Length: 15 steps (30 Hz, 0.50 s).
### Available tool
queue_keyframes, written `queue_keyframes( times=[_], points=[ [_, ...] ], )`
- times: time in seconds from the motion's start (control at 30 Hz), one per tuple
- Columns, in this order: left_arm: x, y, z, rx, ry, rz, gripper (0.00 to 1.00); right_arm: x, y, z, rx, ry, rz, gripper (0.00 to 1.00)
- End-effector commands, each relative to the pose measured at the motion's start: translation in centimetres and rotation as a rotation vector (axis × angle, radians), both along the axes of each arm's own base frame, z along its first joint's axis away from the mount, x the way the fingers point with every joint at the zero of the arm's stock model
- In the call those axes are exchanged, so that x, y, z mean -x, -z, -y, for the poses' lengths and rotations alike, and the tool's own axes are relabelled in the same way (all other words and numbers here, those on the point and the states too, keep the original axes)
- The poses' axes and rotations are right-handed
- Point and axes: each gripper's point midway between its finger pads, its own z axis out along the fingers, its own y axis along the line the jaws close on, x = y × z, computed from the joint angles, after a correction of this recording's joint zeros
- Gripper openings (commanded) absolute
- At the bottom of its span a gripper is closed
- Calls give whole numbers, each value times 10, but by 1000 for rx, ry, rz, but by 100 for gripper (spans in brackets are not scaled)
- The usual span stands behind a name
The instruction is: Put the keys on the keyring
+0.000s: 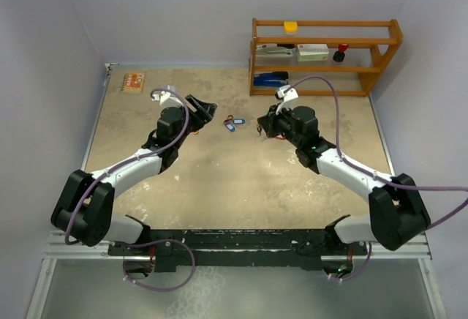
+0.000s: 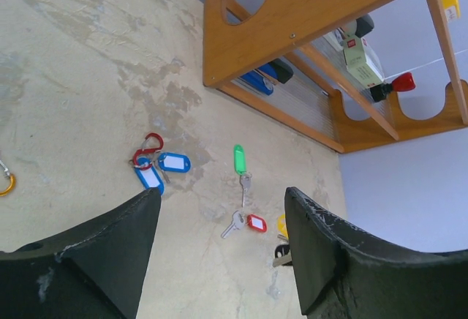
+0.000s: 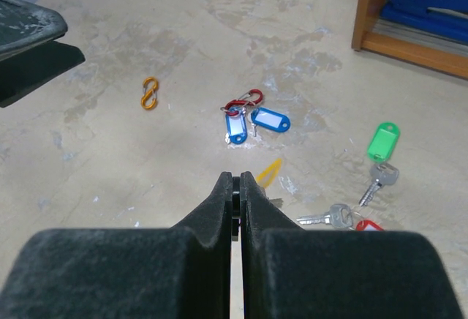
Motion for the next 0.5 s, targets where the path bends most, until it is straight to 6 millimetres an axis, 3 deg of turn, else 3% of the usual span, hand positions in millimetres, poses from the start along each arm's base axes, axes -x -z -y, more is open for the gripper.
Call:
queue_keyframes(
  times=[0.0,0.2,0.47],
  points=[
    [-2,-30,-17,57,-72,87,65,-12,-21,-30,-18,-62,13,0],
    [-1,-30,-24,55,-82,84,65,-18,8,-65,5,-115,-94,0],
    [0,-29,-38,52,-110,83,66,-15,40,-91,46,-189,-193,0]
  ],
)
